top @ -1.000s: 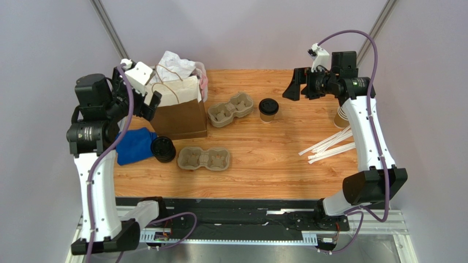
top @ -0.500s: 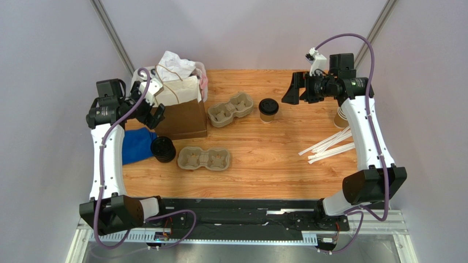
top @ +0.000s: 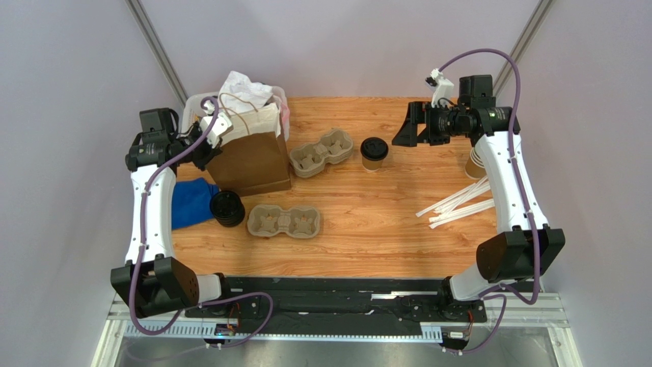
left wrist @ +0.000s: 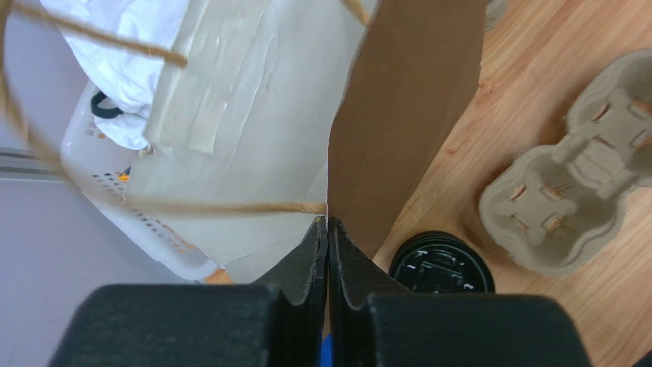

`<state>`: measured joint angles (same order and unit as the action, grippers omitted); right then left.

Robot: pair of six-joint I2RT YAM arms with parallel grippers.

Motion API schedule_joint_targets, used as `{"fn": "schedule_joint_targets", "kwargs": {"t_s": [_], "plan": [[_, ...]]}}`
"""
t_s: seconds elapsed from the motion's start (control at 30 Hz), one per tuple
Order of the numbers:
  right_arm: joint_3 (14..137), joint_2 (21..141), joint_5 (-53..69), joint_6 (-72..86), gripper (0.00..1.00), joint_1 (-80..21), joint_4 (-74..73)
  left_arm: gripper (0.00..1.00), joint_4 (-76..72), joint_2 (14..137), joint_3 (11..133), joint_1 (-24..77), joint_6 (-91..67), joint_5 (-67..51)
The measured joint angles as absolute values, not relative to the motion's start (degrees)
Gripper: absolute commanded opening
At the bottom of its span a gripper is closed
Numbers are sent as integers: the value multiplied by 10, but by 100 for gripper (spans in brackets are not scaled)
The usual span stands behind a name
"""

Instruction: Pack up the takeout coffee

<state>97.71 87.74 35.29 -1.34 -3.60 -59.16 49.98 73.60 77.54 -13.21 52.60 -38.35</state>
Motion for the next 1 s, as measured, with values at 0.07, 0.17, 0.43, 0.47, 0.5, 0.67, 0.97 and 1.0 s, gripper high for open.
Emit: {"fn": "schedule_joint_targets", "kwargs": {"t_s": [0.07, 0.17, 0.43, 0.47, 0.5, 0.67, 0.97, 1.0], "plan": [[977, 877, 356, -14, 97, -32, -594, 0, 504, 735, 780, -132, 527, -390], [977, 877, 360, -14, 97, -27, -595, 0, 511, 733, 804, -131, 514, -400], [988, 876, 365, -26, 98, 0, -609, 0, 503, 694, 925, -67, 452, -427], [992, 875, 365, -29, 98, 4, -611, 0, 501, 684, 934, -45, 449, -430], [997, 872, 365, -34, 98, 11, -616, 0, 499, 675, 941, -22, 446, -430], [1036, 852, 350, -63, 99, 33, -641, 0, 499, 638, 953, 80, 440, -433], [1110, 770, 332, -128, 100, 37, -656, 0, 567, 619, 903, 283, 562, -470], [1113, 757, 342, -139, 100, 37, -657, 0, 583, 621, 889, 305, 593, -473]]}}
